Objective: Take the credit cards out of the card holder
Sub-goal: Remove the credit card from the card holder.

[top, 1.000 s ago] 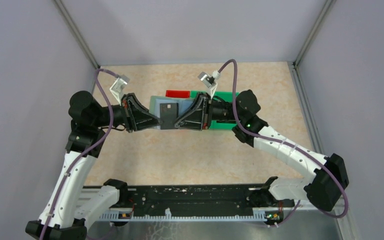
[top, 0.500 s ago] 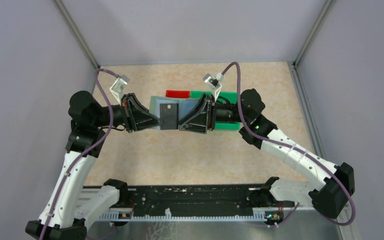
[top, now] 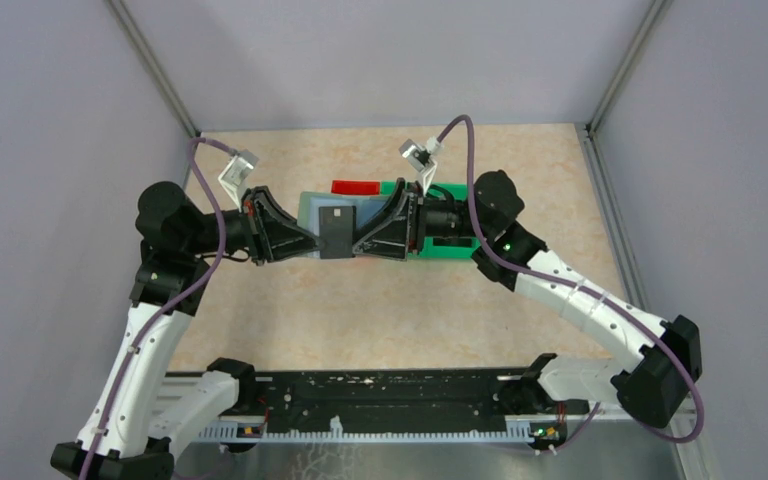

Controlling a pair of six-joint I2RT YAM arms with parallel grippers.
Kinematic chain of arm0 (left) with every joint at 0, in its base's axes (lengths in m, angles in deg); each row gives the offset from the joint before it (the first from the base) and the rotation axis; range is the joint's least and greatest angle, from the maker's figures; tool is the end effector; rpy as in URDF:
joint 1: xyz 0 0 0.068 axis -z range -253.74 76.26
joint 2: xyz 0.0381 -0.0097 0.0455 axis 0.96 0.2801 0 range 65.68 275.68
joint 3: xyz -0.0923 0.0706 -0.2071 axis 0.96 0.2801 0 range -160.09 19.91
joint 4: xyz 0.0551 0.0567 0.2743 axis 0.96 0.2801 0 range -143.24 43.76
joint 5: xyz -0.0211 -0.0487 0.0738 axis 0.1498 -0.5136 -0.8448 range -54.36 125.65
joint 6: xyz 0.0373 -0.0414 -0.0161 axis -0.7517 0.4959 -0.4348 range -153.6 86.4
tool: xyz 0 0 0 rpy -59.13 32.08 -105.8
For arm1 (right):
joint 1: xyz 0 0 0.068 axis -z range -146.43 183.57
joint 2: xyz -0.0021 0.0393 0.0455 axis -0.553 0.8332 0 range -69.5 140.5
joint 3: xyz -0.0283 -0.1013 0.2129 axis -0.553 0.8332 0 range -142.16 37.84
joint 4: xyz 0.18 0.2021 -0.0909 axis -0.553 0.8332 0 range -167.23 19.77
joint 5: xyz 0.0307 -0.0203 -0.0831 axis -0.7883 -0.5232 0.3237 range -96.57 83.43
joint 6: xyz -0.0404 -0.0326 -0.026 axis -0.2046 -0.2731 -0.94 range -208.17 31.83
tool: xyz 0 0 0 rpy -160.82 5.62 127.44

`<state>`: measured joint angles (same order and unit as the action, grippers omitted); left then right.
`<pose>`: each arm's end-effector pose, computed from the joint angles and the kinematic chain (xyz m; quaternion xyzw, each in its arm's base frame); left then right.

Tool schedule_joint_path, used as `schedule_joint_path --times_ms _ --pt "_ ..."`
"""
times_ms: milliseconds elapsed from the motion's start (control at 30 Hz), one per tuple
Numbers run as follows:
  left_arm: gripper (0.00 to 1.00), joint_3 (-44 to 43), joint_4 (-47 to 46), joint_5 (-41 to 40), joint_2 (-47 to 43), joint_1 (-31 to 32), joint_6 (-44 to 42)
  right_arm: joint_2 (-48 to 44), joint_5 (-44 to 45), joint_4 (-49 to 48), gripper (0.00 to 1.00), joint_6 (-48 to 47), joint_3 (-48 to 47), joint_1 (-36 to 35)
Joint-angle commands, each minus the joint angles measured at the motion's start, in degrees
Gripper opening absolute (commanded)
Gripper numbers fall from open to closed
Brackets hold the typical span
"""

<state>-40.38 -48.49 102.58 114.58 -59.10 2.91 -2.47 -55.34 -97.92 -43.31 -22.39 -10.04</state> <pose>0.1969 -0.0911 0.4075 0.2991 0.6228 -0.5998 0.4037 0.1995 0.2334 0.3747 -0.3189 0.5649 0.6827 0.3363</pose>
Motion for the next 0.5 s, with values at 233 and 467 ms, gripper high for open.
schedule_joint_path --times_ms 233,467 --pt "0.01 -2.59 3.74 -1.00 -0.37 0.04 -4.17 4.34 1.67 -10.65 0.23 4.79 -3.68 -2.11" --pt "0.06 -5.91 9.81 -1.96 1.14 0.04 -9.04 4.28 2.51 -17.29 0.00 8.77 0.00 -1.59"
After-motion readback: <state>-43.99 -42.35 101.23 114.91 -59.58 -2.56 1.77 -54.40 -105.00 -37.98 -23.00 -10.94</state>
